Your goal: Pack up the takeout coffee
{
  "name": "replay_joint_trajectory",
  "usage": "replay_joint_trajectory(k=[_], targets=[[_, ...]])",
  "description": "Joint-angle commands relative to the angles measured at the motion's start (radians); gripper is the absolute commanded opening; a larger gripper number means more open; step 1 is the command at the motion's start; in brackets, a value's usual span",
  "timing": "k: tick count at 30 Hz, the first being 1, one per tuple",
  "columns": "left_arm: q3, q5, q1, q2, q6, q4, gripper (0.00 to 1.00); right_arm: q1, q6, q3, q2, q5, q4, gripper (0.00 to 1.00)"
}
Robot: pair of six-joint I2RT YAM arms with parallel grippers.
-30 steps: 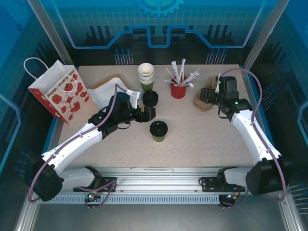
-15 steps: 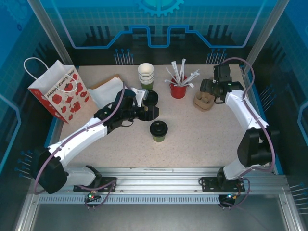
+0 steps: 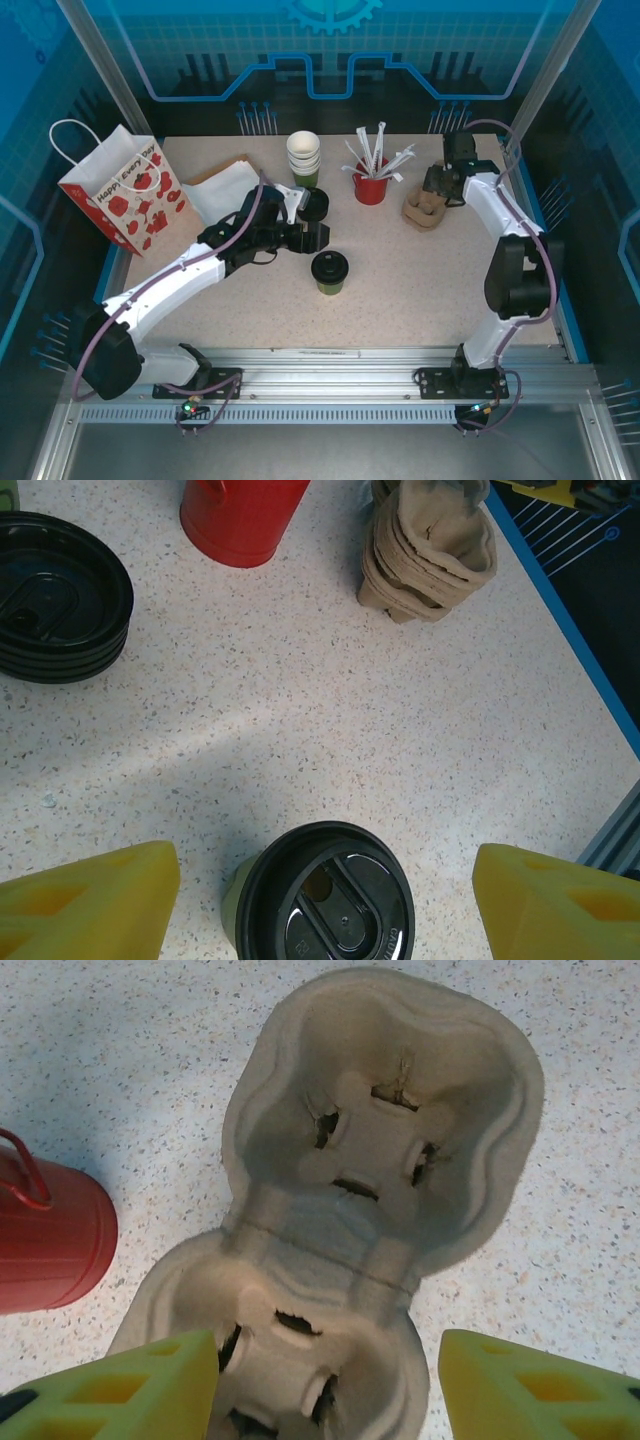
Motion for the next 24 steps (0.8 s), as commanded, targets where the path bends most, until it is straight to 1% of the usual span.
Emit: replay_joint_trajectory(k=[1,7,13,24], targets=[[-0.01,-0.032,-0.004,-0.022,0.023,-0.02,0.79,0.01,0.018,0.063,0.043,0.036,-0.03,0.6],[-0.023,-0.067,-0.003,-0.039,0.034,-0.031,0.79,0.018,0.031,0.108,0.098,0.067,-0.045,0.59],[-0.024,-0.059,-0.004,-0.039,0.031,-0.031,0.79,0.029,0.04,0.141,0.132,0.097,-0.06,0.58],[-0.039,-0.066,-0.002,-0.054,0.031,-0.032,0.79,0.032,0.051,0.181,0.184,0.095,-0.069,0.54]])
